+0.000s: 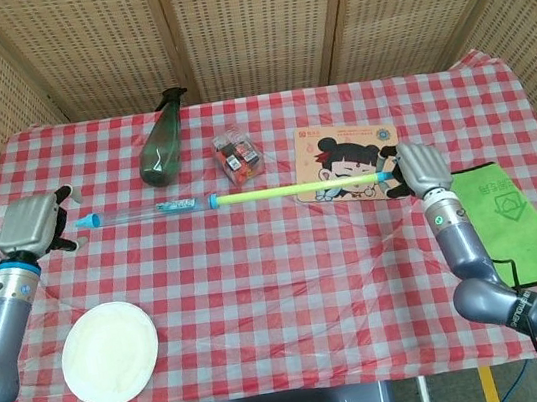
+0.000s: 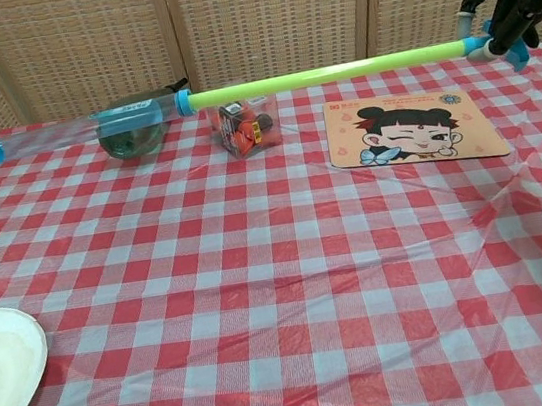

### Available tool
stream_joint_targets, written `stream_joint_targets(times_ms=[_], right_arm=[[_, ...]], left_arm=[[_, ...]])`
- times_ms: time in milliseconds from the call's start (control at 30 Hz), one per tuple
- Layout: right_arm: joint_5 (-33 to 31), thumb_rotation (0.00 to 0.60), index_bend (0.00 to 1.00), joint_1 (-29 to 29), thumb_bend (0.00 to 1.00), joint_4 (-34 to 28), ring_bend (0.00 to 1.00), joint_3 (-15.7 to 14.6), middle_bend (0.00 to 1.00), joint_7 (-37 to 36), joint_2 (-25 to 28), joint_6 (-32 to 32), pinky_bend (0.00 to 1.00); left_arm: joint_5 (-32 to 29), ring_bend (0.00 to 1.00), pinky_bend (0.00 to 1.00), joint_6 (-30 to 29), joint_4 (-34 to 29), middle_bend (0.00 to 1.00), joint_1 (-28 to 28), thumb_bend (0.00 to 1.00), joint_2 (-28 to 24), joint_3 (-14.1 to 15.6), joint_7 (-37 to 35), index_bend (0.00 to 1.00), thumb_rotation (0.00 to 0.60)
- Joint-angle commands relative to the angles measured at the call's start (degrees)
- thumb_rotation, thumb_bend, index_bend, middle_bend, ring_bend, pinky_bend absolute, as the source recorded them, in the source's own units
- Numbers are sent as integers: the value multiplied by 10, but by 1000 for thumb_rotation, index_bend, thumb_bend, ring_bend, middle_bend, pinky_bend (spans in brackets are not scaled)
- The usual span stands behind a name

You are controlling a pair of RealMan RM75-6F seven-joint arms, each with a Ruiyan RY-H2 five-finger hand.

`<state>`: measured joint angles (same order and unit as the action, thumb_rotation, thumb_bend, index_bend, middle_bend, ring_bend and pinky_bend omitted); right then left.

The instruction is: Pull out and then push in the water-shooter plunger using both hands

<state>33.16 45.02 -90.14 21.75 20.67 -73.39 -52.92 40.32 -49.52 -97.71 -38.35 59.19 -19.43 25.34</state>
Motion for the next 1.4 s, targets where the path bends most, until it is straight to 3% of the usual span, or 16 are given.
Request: stream_joint_targets(times_ms=[33,400,1400], right_arm=[[-3,600,862,3,548,0,995,-2,1000,0,1,0,701],[-14,600,862,15,548,10,996,-11,1000,-9,-1,1,701],[-24,600,862,25,548,-16,997,-22,1000,-19,15,-13,701]], left_arm=[[-34,735,629,22,19,843,-29,177,-5,11,17,352,600],[-114,741,635,46,40,849,-85,177,-1,53,40,358,600],[-129,741,635,85,121,849,-131,191,45,115,12,388,600]])
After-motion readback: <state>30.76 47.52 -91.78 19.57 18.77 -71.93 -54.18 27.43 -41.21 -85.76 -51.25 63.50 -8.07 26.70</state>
